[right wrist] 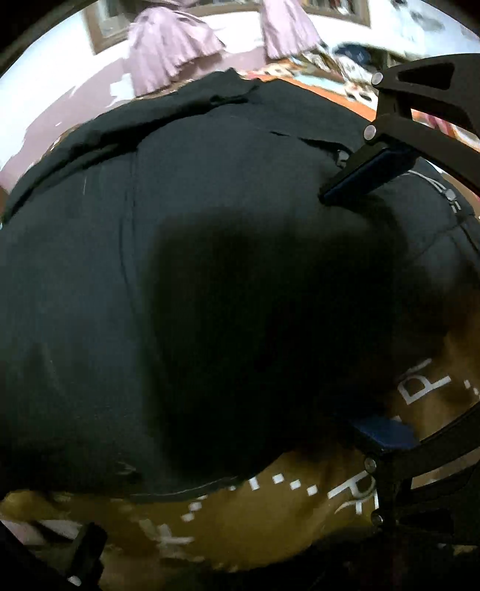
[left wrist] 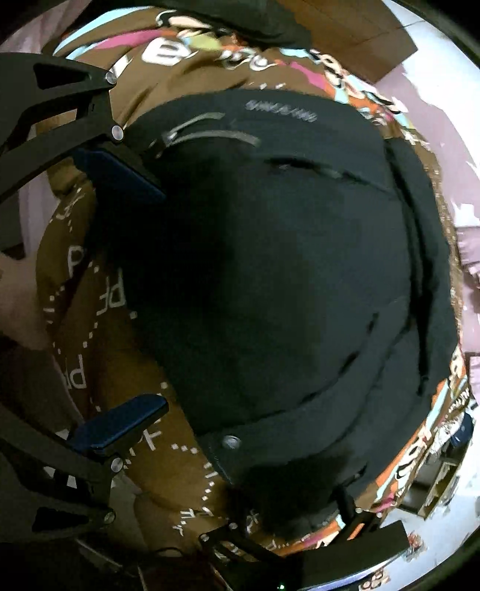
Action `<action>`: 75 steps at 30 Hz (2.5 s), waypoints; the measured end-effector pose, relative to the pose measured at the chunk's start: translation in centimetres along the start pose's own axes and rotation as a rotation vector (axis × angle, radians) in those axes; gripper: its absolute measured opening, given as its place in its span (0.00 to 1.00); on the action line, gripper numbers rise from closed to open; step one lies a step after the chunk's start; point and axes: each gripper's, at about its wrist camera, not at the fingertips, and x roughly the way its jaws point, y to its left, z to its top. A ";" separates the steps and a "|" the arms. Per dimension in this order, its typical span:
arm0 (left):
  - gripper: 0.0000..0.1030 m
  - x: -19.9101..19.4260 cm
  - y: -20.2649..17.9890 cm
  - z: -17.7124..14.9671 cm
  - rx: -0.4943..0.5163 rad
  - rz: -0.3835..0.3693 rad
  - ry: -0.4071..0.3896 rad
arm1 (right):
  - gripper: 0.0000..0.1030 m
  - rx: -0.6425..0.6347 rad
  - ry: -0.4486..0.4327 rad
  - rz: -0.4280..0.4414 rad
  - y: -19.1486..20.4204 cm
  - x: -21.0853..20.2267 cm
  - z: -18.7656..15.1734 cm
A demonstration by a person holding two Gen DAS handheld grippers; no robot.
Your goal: Fold large clothes
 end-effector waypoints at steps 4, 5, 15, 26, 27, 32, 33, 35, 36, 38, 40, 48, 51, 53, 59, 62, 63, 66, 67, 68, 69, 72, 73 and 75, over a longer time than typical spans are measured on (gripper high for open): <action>0.98 2.0 0.1 -0.7 -0.020 -0.045 0.092 | 1.00 -0.031 -0.045 -0.107 -0.3 0.0 0.2; 0.98 2.1 0.1 -0.8 -0.019 -0.040 0.096 | 1.00 -0.012 -0.056 -0.140 -1.0 -0.1 0.2; 0.98 -2.5 -2.0 -0.9 0.165 0.117 -0.148 | 0.99 0.422 -0.135 0.191 -11.5 -2.7 0.5; 0.98 -2.8 -2.6 -1.7 0.309 0.284 -0.236 | 0.98 0.682 -0.174 0.434 -18.4 -3.9 1.6; 0.98 -2.5 -2.4 -1.6 0.301 0.302 -0.226 | 0.98 0.693 -0.176 0.444 -19.0 -3.9 1.8; 0.98 -1.2 -0.6 -1.0 0.264 0.295 -0.235 | 0.98 0.762 -0.174 0.494 -21.2 -3.6 2.3; 0.98 -1.2 -0.5 -1.1 0.260 0.293 -0.240 | 0.98 0.767 -0.173 0.501 -21.4 -3.4 2.3; 0.98 -1.0 -0.7 -1.0 0.282 0.305 -0.238 | 0.98 0.757 -0.172 0.501 -21.1 -3.6 2.5; 0.98 -0.6 -0.9 -1.1 0.306 0.317 -0.229 | 0.98 0.746 -0.169 0.502 -20.9 -3.6 2.5; 0.98 0.0 -1.3 -1.8 0.338 0.309 -0.210 | 0.98 0.730 -0.159 0.512 -20.3 -3.5 2.3; 0.98 0.7 -1.3 -2.1 0.358 0.281 -0.173 | 0.98 0.716 -0.145 0.525 -20.0 -2.8 1.9; 0.98 4.0 -1.5 -2.8 0.476 0.435 -0.103 | 0.98 0.685 -0.079 0.572 -18.0 -0.9 0.4; 0.96 4.6 -1.1 -2.5 0.483 0.458 -0.103 | 0.98 0.670 -0.072 0.567 -17.8 -0.8 0.2; 0.81 4.9 -0.7 -2.3 0.493 0.471 -0.110 | 0.98 0.667 -0.076 0.566 -17.8 -0.9 0.1; 0.30 4.5 0.8 -1.8 0.508 0.497 -0.134 | 0.98 0.684 -0.079 0.581 -18.3 -0.9 -0.6; 0.17 2.2 1.9 -0.5 0.426 0.444 -0.190 | 0.99 0.690 -0.091 0.594 -18.6 -1.3 -1.1; 0.15 1.0 2.3 0.0 0.394 0.425 -0.226 | 0.99 0.686 -0.102 0.596 -18.7 -1.6 -1.4; 0.13 -2.5 2.8 1.8 0.330 0.384 -0.330 | 0.99 0.675 -0.130 0.586 -19.0 -2.7 -1.8; 0.13 -3.7 3.0 2.7 0.310 0.369 -0.359 | 0.99 0.673 -0.147 0.576 -19.0 -3.2 -1.9; 0.13 -4.5 2.6 3.4 0.298 0.359 -0.379 | 0.99 0.670 -0.172 0.556 -18.9 -4.0 -2.0; 0.13 -5.4 2.4 4.4 0.286 0.346 -0.400 | 0.99 0.664 -0.195 0.537 -18.9 -4.8 -1.9; 0.13 -8.2 2.1 7.5 0.255 0.309 -0.441 | 0.99 0.648 -0.267 0.474 -18.4 -7.3 -1.5; 0.13 -8.8 2.0 8.6 0.247 0.294 -0.441 | 1.00 0.637 -0.284 0.444 -17.9 -8.1 -1.3; 0.13 -9.5 1.6 10.9 0.237 0.264 -0.425 | 1.00 0.615 -0.306 0.365 -17.0 -8.9 -0.9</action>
